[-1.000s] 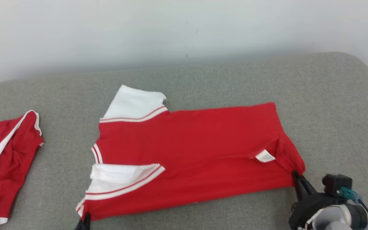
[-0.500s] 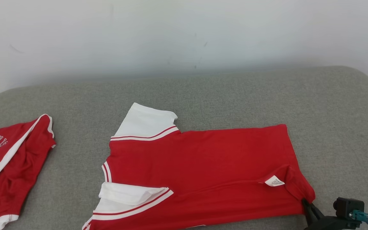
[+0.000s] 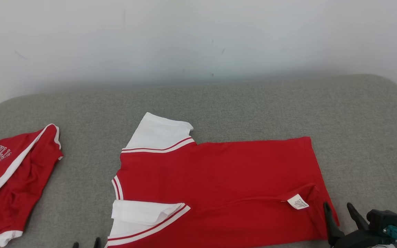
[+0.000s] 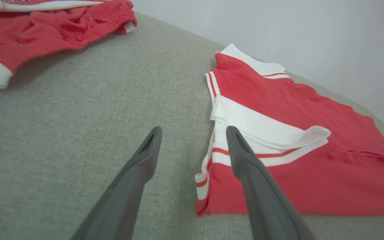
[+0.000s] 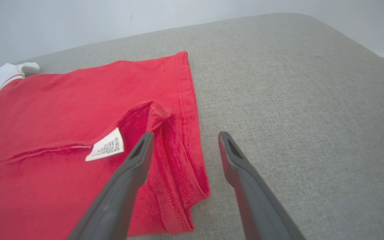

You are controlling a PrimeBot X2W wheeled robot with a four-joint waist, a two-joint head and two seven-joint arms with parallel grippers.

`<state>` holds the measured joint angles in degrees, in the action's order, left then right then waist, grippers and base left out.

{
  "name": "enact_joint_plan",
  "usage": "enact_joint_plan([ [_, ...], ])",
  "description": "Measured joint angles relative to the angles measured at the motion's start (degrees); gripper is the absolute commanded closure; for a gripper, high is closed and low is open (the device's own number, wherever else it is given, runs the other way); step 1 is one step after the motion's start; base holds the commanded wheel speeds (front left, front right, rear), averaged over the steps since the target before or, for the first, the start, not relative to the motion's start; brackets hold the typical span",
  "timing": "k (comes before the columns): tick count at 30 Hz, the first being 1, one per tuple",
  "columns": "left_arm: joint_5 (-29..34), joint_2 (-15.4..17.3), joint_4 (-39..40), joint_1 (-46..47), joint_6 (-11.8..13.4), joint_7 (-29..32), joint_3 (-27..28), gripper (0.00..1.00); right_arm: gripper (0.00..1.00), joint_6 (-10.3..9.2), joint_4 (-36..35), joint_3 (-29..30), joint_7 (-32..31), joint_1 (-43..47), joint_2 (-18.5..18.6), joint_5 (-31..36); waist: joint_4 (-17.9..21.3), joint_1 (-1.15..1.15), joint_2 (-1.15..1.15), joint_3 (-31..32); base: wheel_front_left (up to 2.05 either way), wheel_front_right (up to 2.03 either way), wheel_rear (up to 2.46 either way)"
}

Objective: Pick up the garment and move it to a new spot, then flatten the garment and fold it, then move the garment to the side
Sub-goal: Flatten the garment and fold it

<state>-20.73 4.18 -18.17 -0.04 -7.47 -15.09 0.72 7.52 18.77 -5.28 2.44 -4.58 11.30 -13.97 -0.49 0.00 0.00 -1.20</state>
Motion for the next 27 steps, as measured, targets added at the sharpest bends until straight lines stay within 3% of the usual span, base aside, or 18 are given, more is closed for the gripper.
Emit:
enact_joint_plan([
  [4,3.2,-0.3,4.5,-0.1,0.1,0.0,2.7,0.0,0.0,0.0,-2.1,-0.9,3.3,0.0,-0.3,0.6,-0.4,0.0,0.0,0.0,0.0,0.0,0.0],
  [8,7.9,-0.8,10.6,-0.5,1.7,0.0,5.9,0.0,0.0,0.0,-4.2,-1.9,7.9,-0.1,-1.3,1.0,-1.2,0.0,0.0,0.3,0.0,0.0,0.0],
  [16,10.1,-1.2,13.5,-0.2,3.3,0.0,8.6,0.0,0.0,0.0,-6.4,-1.4,11.4,0.8,-3.1,1.6,-2.6,0.0,0.0,0.6,0.0,0.0,0.0],
  [27,9.5,0.0,10.5,5.5,0.9,0.0,6.4,0.0,0.0,0.0,-6.2,-2.4,12.2,-0.1,-3.8,2.2,-0.8,0.0,0.0,-0.6,0.0,0.0,0.0],
])
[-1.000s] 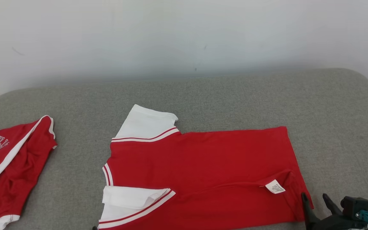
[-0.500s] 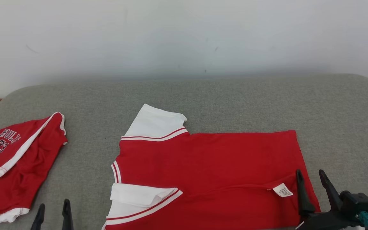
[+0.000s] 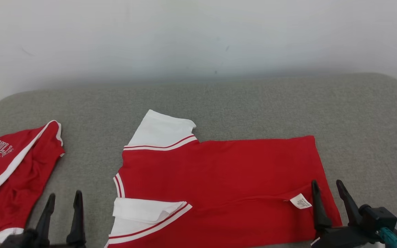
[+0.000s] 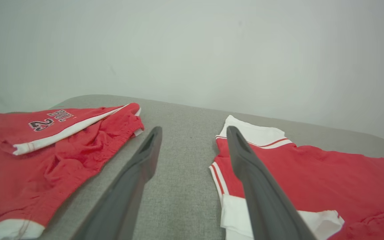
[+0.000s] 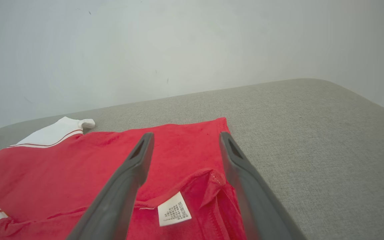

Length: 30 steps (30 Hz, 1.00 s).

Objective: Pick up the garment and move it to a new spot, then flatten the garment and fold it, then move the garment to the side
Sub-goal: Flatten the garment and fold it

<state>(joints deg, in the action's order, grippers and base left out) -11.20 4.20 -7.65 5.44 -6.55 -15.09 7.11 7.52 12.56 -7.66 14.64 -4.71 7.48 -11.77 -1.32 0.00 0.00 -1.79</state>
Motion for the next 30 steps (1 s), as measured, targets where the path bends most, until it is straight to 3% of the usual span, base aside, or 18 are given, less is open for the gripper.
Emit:
enact_joint_plan([
  [4,-3.7,2.3,-4.0,5.4,-0.7,0.0,-2.7,0.0,0.0,0.0,0.5,-0.9,0.0,-2.0,-0.6,0.2,1.3,0.0,0.0,-1.2,0.0,0.0,0.0],
  [19,-12.0,20.6,-13.6,26.5,-0.9,7.5,-13.7,0.0,0.0,0.0,1.6,-5.6,0.3,-12.9,-4.3,0.1,10.4,0.02,0.01,-8.4,0.0,0.0,0.0],
  [30,-20.3,28.0,-19.2,36.5,-0.9,14.1,-21.0,0.0,0.0,0.0,-0.1,-9.1,0.3,-18.6,-4.5,-3.4,16.3,0.02,0.01,-15.4,0.0,0.0,0.0],
])
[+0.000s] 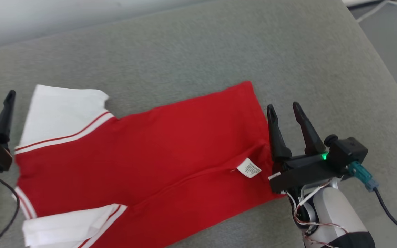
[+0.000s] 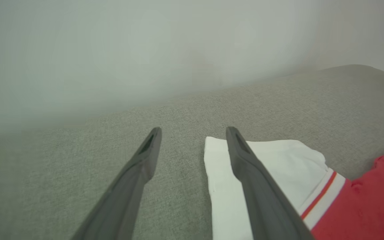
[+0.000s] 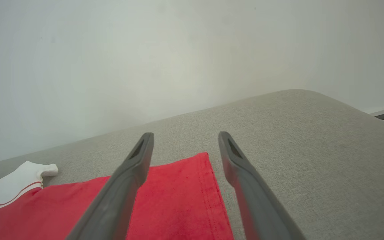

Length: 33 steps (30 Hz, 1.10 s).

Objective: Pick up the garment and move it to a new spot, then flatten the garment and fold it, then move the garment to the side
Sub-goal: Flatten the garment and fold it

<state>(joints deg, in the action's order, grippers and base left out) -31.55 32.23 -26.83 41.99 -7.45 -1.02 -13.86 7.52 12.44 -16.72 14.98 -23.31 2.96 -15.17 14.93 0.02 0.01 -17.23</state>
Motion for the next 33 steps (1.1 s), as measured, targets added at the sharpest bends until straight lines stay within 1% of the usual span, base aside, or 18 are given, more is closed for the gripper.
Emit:
enact_joint_plan([
  [5,-3.2,2.7,-2.2,3.3,0.0,1.8,-4.4,0.0,0.0,0.0,-0.4,-0.7,0.0,-1.8,0.0,-0.9,2.8,-0.01,0.0,-2.7,0.0,0.0,0.0],
  [9,-6.1,3.5,-4.5,5.7,0.0,2.9,-6.9,0.0,0.0,0.0,-0.6,-1.0,0.0,-2.2,0.0,-1.1,4.5,-0.01,0.0,-4.3,0.0,0.0,0.0],
  [12,-6.7,4.7,-6.9,7.6,0.0,4.2,-9.0,0.0,0.0,0.0,-0.8,-1.7,0.0,-2.6,0.0,-1.5,5.5,-0.01,0.0,-5.3,0.0,0.0,0.0],
  [14,-8.1,4.9,-8.2,8.9,0.0,4.7,-10.1,0.0,0.0,0.0,-1.0,-2.1,0.0,-3.1,0.0,-1.7,6.1,-0.01,0.0,-6.0,0.0,0.0,0.0],
  [21,-9.0,5.5,-11.5,12.3,0.0,5.0,-14.2,0.0,0.0,0.0,-1.1,-2.4,0.0,-3.2,0.0,-2.0,7.8,-0.01,0.0,-7.3,0.0,0.0,0.0],
  [22,-9.2,5.4,-11.9,12.6,0.0,5.6,-15.0,0.23,0.0,0.0,-1.1,-2.4,0.0,-3.2,0.0,-2.0,7.9,-0.01,0.0,-7.3,0.0,0.0,0.0],
  [23,-9.3,5.5,-12.2,12.8,0.0,5.9,-15.7,0.53,0.0,0.0,-1.1,-2.4,0.0,-3.2,0.0,-2.0,7.9,-0.02,0.0,-7.4,0.0,0.0,0.0],
  [24,-9.4,5.5,-12.5,13.2,0.0,5.8,-16.0,1.0,0.0,0.0,-1.0,-2.4,0.0,-3.2,0.0,-2.0,7.9,-0.02,0.0,-7.4,0.0,0.0,0.0],
  [29,-9.4,5.5,-14.2,15.1,0.0,4.5,-18.1,1.0,0.0,0.0,-0.2,-2.4,0.0,-3.4,0.0,-1.9,7.4,-0.02,0.0,-7.2,0.0,0.0,0.0],
  [33,-9.8,4.7,-14.2,16.2,0.0,3.0,-20.4,1.0,0.0,0.0,4.8,-2.7,0.0,-5.7,-0.1,-0.8,6.3,-0.02,0.0,-6.6,0.0,0.0,0.0],
])
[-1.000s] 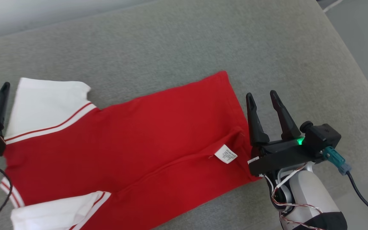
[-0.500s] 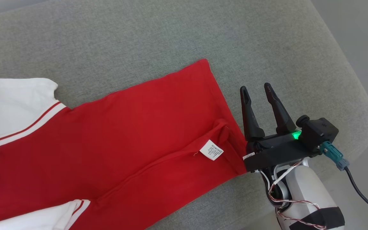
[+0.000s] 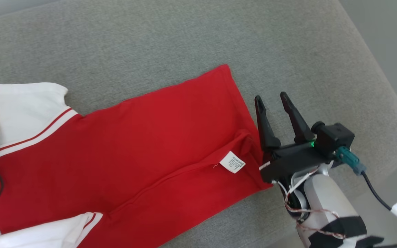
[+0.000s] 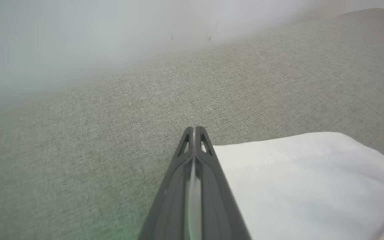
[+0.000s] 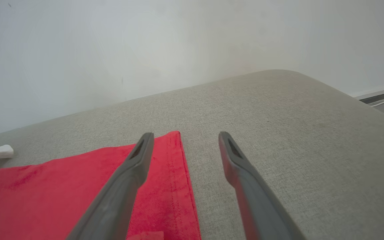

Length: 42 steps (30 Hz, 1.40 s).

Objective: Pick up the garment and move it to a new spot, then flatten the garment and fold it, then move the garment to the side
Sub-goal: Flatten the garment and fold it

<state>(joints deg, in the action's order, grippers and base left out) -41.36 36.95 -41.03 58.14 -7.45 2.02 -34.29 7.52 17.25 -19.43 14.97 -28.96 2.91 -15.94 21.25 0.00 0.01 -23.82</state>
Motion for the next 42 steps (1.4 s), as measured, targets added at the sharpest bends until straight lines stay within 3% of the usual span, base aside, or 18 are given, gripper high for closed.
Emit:
enact_joint_plan([
  [7,-1.5,-0.9,2.4,0.7,0.0,-2.1,-3.0,1.0,0.0,0.0,9.3,-0.3,-1.1,-6.5,0.0,-0.7,-2.2,0.0,0.0,0.9,0.0,0.0,0.0],
  [20,-3.1,-1.7,7.6,2.3,0.0,-4.7,-6.6,1.0,0.0,0.0,29.0,1.1,-9.4,-23.5,0.0,-3.2,-6.7,0.0,-0.01,0.8,0.0,0.0,0.0],
  [33,-3.6,-2.5,9.8,3.6,0.0,-6.1,-8.2,1.0,0.02,0.0,46.2,4.9,-9.4,-32.7,0.0,-0.8,-9.7,0.0,-0.01,-0.9,0.0,0.0,0.0],
  [34,-3.6,-2.5,9.9,3.6,0.0,-6.2,-8.3,1.0,0.43,0.0,46.9,4.9,-9.4,-33.0,0.0,-0.8,-9.8,0.0,-0.01,-1.0,0.0,0.0,0.0],
  [35,-3.7,-2.5,10.0,3.6,0.0,-6.2,-8.4,1.0,0.95,0.0,47.6,4.8,-9.3,-33.3,0.0,-0.8,-9.9,0.0,-0.01,-1.1,0.0,0.0,0.0],
  [36,-3.8,-2.5,10.1,3.7,0.0,-6.2,-8.5,1.0,1.0,0.0,48.2,4.9,-8.5,-33.7,0.0,-0.6,-10.0,0.0,-0.01,-1.2,0.0,0.0,0.0],
  [42,-4.6,-2.6,9.9,3.9,0.0,-7.3,-8.6,1.0,1.0,0.0,51.4,5.7,-4.5,-35.7,0.0,1.4,-10.4,0.0,-0.01,-1.2,0.0,0.0,0.0],
])
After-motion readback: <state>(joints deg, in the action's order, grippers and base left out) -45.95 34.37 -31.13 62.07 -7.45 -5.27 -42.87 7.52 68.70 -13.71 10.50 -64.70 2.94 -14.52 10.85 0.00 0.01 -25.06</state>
